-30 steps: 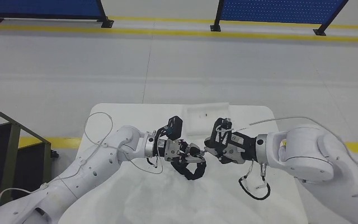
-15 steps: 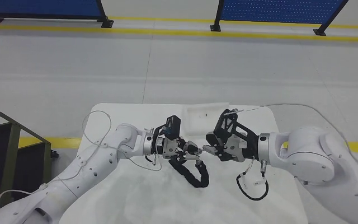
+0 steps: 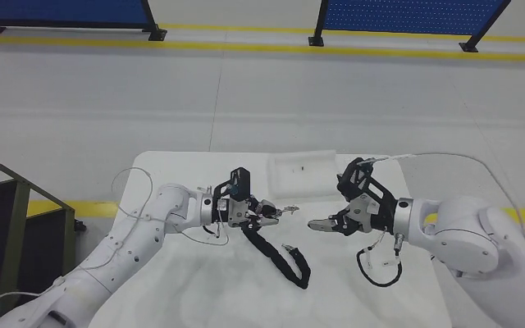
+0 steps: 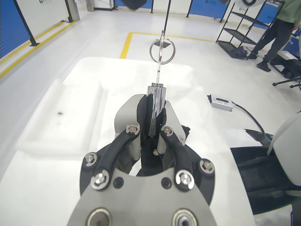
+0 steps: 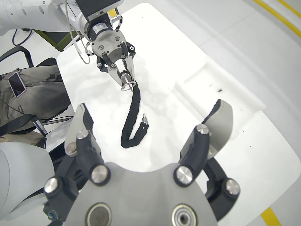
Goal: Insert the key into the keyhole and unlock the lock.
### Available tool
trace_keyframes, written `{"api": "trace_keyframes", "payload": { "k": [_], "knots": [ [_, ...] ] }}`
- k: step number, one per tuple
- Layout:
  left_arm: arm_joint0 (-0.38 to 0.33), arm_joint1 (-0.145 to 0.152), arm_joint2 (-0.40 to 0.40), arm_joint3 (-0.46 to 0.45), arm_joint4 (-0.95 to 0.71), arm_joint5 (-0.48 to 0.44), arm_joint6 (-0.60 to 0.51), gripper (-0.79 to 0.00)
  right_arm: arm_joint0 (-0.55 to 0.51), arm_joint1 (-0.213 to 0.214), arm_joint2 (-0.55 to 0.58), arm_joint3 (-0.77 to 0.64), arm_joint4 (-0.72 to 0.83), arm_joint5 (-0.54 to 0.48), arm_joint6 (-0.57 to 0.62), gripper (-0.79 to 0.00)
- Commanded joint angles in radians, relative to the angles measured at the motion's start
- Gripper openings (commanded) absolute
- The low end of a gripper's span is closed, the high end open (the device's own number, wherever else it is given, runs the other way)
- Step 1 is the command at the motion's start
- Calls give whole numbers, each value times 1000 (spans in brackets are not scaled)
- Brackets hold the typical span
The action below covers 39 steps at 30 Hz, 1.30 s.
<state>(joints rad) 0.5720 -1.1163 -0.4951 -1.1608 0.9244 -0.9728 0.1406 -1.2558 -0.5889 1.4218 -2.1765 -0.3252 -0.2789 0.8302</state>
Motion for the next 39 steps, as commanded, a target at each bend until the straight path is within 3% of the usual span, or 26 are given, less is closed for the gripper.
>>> {"api": "trace_keyframes", "payload": {
  "k": [1,7,8,9,10,17,22,32,39],
  "knots": [
    [11,-3,-2,23,14,22,-23,-785,-25,1,21,-4,-14,-21,-17,0],
    [11,-24,5,89,34,36,-68,-785,-50,-5,29,8,-68,-113,-96,0],
    [10,-30,9,102,38,36,-74,-529,-46,-7,21,13,-79,-128,-107,0],
    [6,-36,13,114,43,34,-84,-357,-40,-9,12,20,-88,-142,-117,0],
    [-1,-43,21,129,53,32,-104,0,-33,-11,2,29,-96,-155,-128,0],
    [-57,-96,42,220,55,-11,-111,0,59,-32,-78,116,-117,-219,-179,0],
    [-125,-110,42,265,21,-39,-52,0,165,-53,-144,194,-143,-293,-226,0],
    [-358,-50,164,296,-85,-39,57,0,501,-123,-339,414,-119,-383,-198,0],
    [-525,-1,285,301,-206,-39,78,0,742,-185,-477,617,4,-473,-128,0]
  ]
}}
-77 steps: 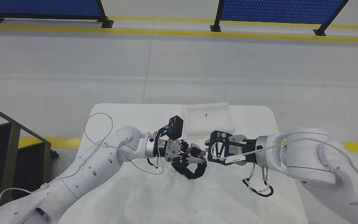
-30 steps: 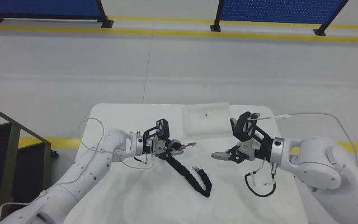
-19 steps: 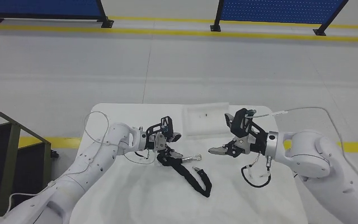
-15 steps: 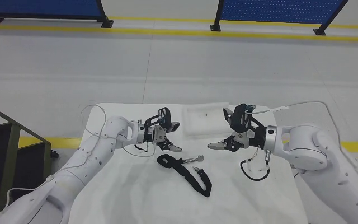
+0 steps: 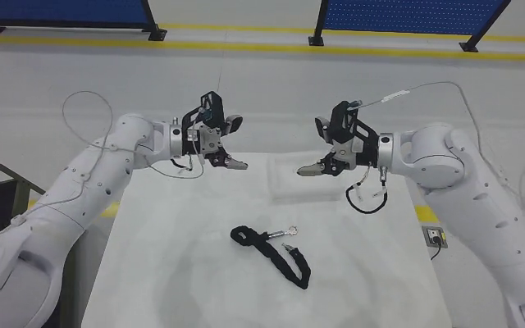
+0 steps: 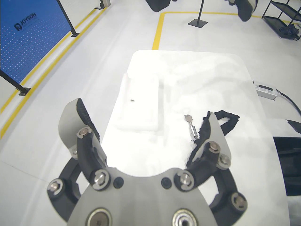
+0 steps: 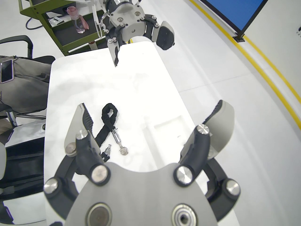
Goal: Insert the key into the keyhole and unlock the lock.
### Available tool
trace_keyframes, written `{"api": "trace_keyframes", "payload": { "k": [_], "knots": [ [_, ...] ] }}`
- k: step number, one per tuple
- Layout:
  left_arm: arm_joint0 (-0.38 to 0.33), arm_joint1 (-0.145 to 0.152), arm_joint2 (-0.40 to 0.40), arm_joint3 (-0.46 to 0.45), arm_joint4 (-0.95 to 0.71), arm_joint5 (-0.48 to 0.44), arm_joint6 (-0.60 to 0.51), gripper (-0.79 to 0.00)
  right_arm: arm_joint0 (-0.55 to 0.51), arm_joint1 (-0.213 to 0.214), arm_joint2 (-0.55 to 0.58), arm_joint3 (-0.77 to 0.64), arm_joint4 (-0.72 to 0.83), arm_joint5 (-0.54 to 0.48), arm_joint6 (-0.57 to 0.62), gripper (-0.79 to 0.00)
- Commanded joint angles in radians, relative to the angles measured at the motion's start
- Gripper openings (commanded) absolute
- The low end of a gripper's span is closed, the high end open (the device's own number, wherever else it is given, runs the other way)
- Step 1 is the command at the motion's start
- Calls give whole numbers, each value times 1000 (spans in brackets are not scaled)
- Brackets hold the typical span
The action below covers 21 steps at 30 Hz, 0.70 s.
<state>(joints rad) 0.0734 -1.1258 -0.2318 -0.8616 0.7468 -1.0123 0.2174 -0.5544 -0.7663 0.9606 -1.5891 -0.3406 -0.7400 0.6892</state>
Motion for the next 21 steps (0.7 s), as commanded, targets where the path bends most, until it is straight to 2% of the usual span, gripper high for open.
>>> {"api": "trace_keyframes", "payload": {
  "k": [1,4,11,15,21],
  "knots": [
    [-51,16,38,6,-43,0,-7,0,68,-15,-28,53,34,-20,25,0],
    [-101,34,62,5,-113,0,-12,0,140,-33,-58,125,78,-26,63,0],
    [-158,60,62,1,-284,0,-124,0,245,-59,-86,228,149,-73,107,0],
    [-186,72,62,5,-340,0,-207,0,280,-66,-93,263,161,-101,124,0],
    [-185,73,62,4,-352,0,-210,-1,280,-66,-93,264,162,-102,124,-1]
  ]
}}
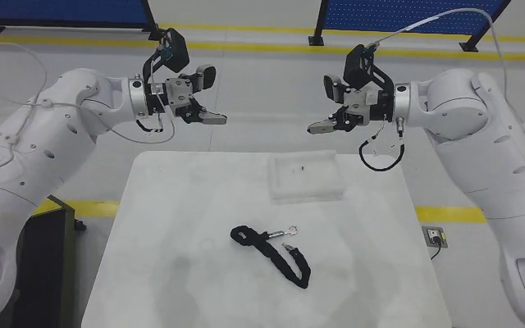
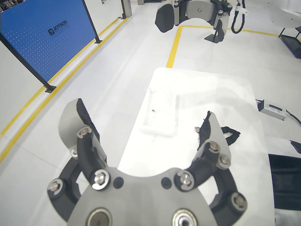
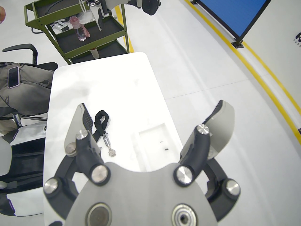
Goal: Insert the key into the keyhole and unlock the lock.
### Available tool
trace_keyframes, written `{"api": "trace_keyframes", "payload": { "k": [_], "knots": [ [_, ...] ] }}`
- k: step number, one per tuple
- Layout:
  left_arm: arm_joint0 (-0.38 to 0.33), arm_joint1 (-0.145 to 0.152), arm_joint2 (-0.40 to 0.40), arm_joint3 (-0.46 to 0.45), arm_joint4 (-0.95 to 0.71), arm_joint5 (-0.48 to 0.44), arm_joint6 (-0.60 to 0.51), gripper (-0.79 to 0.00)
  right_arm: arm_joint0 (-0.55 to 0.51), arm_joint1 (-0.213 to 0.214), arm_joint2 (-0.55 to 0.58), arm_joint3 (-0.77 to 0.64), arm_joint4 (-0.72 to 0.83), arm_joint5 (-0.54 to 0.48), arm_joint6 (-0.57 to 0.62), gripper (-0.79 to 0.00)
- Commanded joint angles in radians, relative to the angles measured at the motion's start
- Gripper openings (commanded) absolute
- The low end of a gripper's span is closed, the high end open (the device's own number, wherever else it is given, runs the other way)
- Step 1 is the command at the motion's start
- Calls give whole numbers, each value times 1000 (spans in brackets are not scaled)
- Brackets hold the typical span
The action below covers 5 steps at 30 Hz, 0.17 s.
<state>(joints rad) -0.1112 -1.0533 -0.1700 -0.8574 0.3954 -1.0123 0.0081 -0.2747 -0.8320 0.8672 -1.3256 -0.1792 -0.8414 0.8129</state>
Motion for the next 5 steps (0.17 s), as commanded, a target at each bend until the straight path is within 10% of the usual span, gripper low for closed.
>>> {"api": "trace_keyframes", "payload": {
  "k": [1,5],
  "knots": [
    [0,0,0,0,0,0,0,-1,0,0,0,0,0,0,0,-1],
    [0,0,0,0,0,0,0,-1,0,0,0,0,0,0,0,-1]
  ]
}}
